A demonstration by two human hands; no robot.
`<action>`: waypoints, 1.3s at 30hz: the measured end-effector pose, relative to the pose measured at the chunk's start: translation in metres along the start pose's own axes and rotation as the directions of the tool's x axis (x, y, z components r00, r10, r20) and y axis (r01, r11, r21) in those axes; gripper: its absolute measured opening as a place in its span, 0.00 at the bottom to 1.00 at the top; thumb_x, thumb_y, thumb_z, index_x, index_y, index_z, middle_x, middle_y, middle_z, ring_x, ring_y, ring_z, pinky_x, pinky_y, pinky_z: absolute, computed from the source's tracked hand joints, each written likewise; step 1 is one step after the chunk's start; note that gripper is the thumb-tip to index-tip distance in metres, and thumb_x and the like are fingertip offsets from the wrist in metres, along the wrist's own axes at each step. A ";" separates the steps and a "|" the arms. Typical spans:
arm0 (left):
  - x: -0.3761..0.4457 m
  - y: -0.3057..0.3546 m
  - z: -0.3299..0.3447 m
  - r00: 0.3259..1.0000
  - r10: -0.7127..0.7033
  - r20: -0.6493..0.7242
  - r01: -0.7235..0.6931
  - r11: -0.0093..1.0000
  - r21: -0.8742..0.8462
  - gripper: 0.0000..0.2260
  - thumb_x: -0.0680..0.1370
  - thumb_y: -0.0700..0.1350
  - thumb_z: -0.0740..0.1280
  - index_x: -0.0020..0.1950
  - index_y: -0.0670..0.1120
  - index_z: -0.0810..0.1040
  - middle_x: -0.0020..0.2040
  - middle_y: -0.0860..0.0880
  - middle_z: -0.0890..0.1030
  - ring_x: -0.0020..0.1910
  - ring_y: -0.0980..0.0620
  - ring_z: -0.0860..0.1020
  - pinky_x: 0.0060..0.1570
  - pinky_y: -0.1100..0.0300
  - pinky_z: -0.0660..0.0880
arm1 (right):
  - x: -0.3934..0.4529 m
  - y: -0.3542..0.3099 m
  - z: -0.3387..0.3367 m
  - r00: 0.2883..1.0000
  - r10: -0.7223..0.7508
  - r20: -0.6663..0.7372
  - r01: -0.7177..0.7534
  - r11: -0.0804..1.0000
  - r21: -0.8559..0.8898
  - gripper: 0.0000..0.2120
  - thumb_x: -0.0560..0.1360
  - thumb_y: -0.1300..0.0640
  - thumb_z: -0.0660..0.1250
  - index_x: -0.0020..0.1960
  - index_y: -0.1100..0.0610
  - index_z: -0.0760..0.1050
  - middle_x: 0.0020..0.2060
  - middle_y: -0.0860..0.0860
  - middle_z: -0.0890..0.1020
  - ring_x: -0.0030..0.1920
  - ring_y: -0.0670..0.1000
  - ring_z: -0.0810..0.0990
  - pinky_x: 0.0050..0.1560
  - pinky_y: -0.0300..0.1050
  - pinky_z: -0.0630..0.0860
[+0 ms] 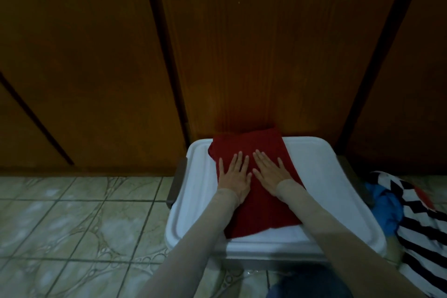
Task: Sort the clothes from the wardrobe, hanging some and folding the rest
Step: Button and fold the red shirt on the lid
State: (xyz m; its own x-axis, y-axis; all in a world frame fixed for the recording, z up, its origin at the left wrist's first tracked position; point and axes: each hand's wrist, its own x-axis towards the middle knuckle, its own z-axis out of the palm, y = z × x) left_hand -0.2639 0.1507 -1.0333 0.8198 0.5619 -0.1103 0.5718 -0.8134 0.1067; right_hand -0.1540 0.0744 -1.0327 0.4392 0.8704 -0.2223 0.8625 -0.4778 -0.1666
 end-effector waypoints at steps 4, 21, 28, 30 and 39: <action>0.021 -0.022 -0.005 0.996 0.083 0.031 -0.081 0.995 -0.058 0.23 0.83 0.55 0.43 0.77 0.53 0.40 0.78 0.50 0.40 0.76 0.53 0.39 0.71 0.45 0.34 | 0.022 0.010 -0.005 0.999 0.015 0.033 -0.013 0.998 -0.064 0.29 0.81 0.42 0.41 0.76 0.52 0.34 0.75 0.46 0.36 0.75 0.46 0.37 0.74 0.54 0.38; -0.037 -0.081 0.021 0.955 0.251 -0.157 -0.255 0.967 -0.003 0.30 0.81 0.39 0.54 0.72 0.54 0.36 0.76 0.58 0.46 0.73 0.58 0.40 0.70 0.54 0.30 | -0.029 0.103 0.008 0.967 -0.221 -0.128 0.226 0.974 0.030 0.41 0.72 0.78 0.54 0.71 0.50 0.36 0.75 0.45 0.53 0.75 0.42 0.51 0.69 0.35 0.38; -0.057 -0.074 0.013 0.938 0.346 -0.033 -0.347 0.929 -0.126 0.31 0.72 0.59 0.46 0.72 0.57 0.37 0.74 0.60 0.43 0.72 0.62 0.39 0.68 0.63 0.32 | -0.063 0.105 0.006 0.968 -0.237 -0.081 0.245 0.964 0.107 0.31 0.79 0.65 0.58 0.72 0.41 0.49 0.70 0.36 0.58 0.71 0.37 0.57 0.72 0.37 0.46; -0.060 -0.072 0.014 0.943 0.331 0.006 -0.326 0.932 -0.158 0.31 0.75 0.60 0.50 0.72 0.57 0.38 0.73 0.60 0.43 0.72 0.62 0.41 0.70 0.63 0.35 | -0.071 0.104 0.007 0.970 -0.234 -0.067 0.241 0.961 0.134 0.29 0.79 0.60 0.60 0.71 0.39 0.52 0.68 0.34 0.58 0.69 0.35 0.58 0.72 0.38 0.48; -0.077 -0.038 0.004 0.990 -0.130 -0.053 -0.008 0.328 -0.944 0.07 0.79 0.40 0.62 0.54 0.42 0.78 0.53 0.46 0.81 0.57 0.49 0.78 0.60 0.57 0.73 | -0.096 0.088 0.018 0.938 -0.264 -0.227 0.307 0.934 0.184 0.32 0.67 0.31 0.64 0.68 0.42 0.66 0.64 0.36 0.67 0.61 0.40 0.66 0.63 0.33 0.60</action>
State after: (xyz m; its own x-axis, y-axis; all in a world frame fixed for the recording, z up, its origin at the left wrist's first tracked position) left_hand -0.3491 0.1378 -1.0328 0.7389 0.6701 -0.0703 0.2096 -0.1294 0.9692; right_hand -0.1243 -0.0534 -1.0434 0.2414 0.9690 0.0531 0.8939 -0.2007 -0.4007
